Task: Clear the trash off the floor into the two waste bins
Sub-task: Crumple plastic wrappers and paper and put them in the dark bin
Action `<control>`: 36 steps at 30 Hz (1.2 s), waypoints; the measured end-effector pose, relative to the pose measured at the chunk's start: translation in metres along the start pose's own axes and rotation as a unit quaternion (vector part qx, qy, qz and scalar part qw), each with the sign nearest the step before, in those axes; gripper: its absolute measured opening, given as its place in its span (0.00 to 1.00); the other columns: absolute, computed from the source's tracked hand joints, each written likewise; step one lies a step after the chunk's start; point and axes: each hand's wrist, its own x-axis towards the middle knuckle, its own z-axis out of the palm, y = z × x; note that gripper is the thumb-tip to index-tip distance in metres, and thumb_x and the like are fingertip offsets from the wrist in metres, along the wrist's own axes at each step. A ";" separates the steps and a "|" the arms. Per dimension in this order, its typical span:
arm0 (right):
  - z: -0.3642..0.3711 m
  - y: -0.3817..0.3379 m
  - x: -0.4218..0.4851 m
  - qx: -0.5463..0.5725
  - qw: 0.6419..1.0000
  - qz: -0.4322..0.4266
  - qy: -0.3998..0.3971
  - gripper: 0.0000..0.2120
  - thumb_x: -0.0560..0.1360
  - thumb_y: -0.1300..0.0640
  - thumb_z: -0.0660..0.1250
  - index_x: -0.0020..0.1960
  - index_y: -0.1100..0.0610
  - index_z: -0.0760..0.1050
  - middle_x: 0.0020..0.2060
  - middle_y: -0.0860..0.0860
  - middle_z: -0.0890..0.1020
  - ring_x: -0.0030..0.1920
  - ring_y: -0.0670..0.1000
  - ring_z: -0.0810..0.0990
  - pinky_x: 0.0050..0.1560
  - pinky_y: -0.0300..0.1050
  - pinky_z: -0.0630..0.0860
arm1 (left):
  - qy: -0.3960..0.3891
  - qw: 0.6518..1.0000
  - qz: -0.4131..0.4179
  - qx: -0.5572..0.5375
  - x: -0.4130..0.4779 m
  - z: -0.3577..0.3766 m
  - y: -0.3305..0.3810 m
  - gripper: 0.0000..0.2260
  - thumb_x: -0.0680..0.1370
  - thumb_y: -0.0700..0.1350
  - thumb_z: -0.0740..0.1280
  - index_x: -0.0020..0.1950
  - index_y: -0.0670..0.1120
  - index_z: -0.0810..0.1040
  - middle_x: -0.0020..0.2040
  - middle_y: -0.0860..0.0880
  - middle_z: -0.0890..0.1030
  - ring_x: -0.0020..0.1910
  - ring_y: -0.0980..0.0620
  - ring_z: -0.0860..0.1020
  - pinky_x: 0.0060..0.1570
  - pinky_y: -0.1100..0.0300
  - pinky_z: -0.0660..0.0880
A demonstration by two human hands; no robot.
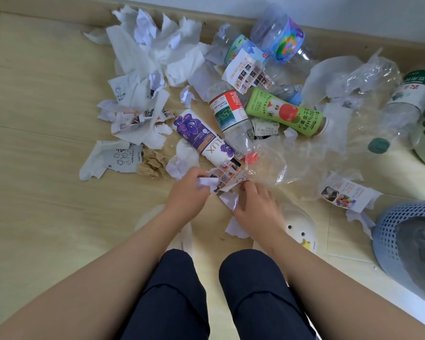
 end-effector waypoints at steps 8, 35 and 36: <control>0.009 0.012 -0.010 -0.239 0.967 -0.088 -0.019 0.32 0.55 0.53 0.79 0.56 0.56 0.74 0.46 0.55 0.78 0.49 0.58 0.78 0.54 0.52 0.73 | 0.024 0.993 0.077 0.091 0.000 -0.001 -0.001 0.11 0.77 0.45 0.63 0.57 0.43 0.76 0.56 0.46 0.72 0.51 0.50 0.71 0.45 0.63 0.64; -0.016 -0.017 -0.020 0.236 0.971 -0.039 0.026 0.18 0.77 0.54 0.61 0.67 0.47 0.69 0.58 0.48 0.75 0.54 0.52 0.77 0.49 0.45 0.75 | -0.063 0.947 -0.077 -0.306 -0.036 0.005 0.026 0.07 0.78 0.39 0.63 0.51 0.51 0.73 0.55 0.46 0.76 0.44 0.52 0.81 0.41 0.60 0.81; -0.013 -0.015 -0.019 0.244 0.968 -0.040 0.039 0.21 0.77 0.54 0.62 0.69 0.47 0.67 0.59 0.48 0.74 0.57 0.52 0.75 0.52 0.44 0.73 | -0.042 0.955 -0.070 -0.286 -0.036 0.004 0.023 0.10 0.77 0.36 0.62 0.49 0.51 0.73 0.52 0.47 0.77 0.44 0.52 0.80 0.38 0.62 0.81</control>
